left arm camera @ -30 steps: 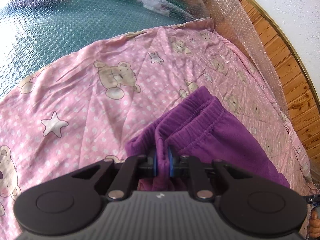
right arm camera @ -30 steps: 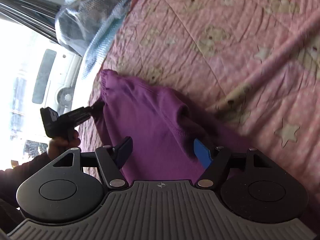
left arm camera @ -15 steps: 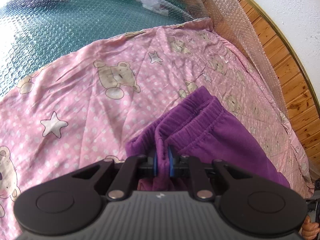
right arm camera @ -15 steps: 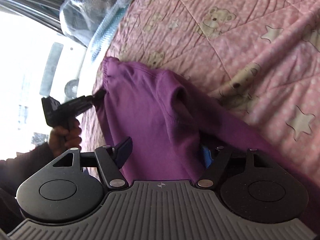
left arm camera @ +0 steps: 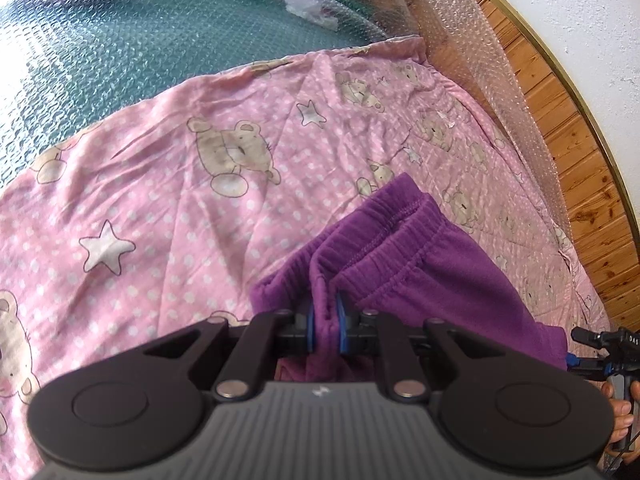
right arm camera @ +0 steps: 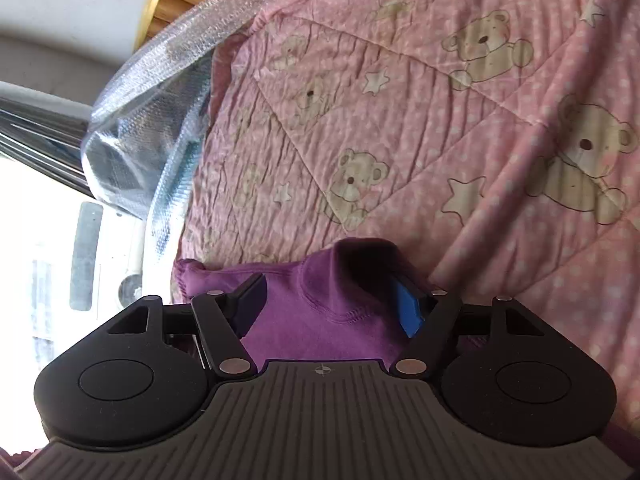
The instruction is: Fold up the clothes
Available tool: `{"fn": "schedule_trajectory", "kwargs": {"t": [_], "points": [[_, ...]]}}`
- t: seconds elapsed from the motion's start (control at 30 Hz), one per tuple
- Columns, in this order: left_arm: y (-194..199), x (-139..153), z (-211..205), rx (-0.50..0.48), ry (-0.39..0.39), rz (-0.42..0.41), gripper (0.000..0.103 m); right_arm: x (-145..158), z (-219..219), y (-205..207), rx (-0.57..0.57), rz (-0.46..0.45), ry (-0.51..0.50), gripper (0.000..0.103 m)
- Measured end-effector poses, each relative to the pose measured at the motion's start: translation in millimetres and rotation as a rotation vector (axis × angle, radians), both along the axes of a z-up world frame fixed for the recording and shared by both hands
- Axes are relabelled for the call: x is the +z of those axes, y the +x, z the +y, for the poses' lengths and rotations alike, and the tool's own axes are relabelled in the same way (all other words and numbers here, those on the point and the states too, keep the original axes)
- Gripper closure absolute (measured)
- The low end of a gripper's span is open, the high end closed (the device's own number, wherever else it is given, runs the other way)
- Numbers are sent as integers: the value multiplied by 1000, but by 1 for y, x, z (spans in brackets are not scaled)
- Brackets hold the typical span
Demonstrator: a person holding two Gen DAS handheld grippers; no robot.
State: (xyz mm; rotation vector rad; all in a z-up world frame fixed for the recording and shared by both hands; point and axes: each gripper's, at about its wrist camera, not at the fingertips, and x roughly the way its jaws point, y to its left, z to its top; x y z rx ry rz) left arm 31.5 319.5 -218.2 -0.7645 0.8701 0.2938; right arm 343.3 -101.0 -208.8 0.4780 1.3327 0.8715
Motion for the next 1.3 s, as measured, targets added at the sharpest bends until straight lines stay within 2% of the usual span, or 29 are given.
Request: {"fn": "schedule_trajectory", "kwargs": {"t": [0.1, 0.13, 0.17, 0.23, 0.3, 0.33, 0.37, 0.43, 0.5, 0.57, 0.63, 0.67, 0.7, 0.77, 0.83, 0.87, 0.9, 0.93, 0.97, 1.07, 1.13, 1.23, 1.3], "points": [[6, 9, -1, -15, 18, 1, 92, 5, -1, -4, 15, -4, -2, 39], [9, 15, -2, -24, 33, -9, 92, 6, -1, -6, 20, -5, -2, 47], [12, 21, -4, -32, 47, -20, 92, 7, 0, -7, 28, -11, -7, 48], [17, 31, -6, -46, 76, -36, 92, 3, 17, -11, 50, -71, -70, 49], [24, 28, -3, -32, 91, 10, 92, -1, 32, -13, 57, -142, -149, 78], [26, 20, -1, -31, 94, 44, 92, -4, 36, -10, 38, -164, -190, 103], [27, 13, 0, -32, 97, 69, 90, -7, 38, -6, 18, -180, -223, 103], [27, 13, 0, -38, 104, 48, 90, -8, 35, -4, -31, -165, -221, 103], [25, 14, 3, -38, 81, 30, 90, -1, 35, -10, -45, -196, -264, 99], [21, 16, 10, -37, 51, 23, 86, 10, 22, -16, -82, -198, -275, 80], [12, 25, 18, -24, 50, 9, 84, 25, 4, -26, -138, -213, -281, 66], [8, 30, 21, -17, 49, 1, 82, 33, -5, -33, -166, -220, -285, 66], [4, 34, 25, -9, 42, -13, 78, 40, -14, -40, -191, -225, -287, 65], [9, 39, 23, -41, 45, -10, 59, 50, -27, -58, -222, -219, -284, 57], [21, 39, 16, -107, 58, 15, 54, 55, -39, -78, -256, -208, -295, 50], [27, 40, 11, -144, 68, 27, 55, 54, -44, -89, -277, -190, -308, 45], [36, 40, 2, -200, 101, 34, 56, 51, -50, -98, -296, -166, -312, 45], [46, 41, -11, -270, 164, 40, 72, 47, -56, -108, -318, -142, -316, 45], [53, 44, -20, -319, 209, 37, 93, 44, -62, -118, -338, -123, -321, 45], [70, 61, -28, -367, 201, -38, 94, 43, -82, -151, -378, -112, -340, 46], [73, 65, -16, -295, 154, -74, 94, 47, -92, -169, -403, -125, -361, 46], [74, 48, 12, -175, 84, -36, 95, 50, -115, -194, -464, -112, -389, 46], [67, 30, 24, -151, 64, 19, 95, 52, -134, -211, -507, -96, -403, 46]]}}
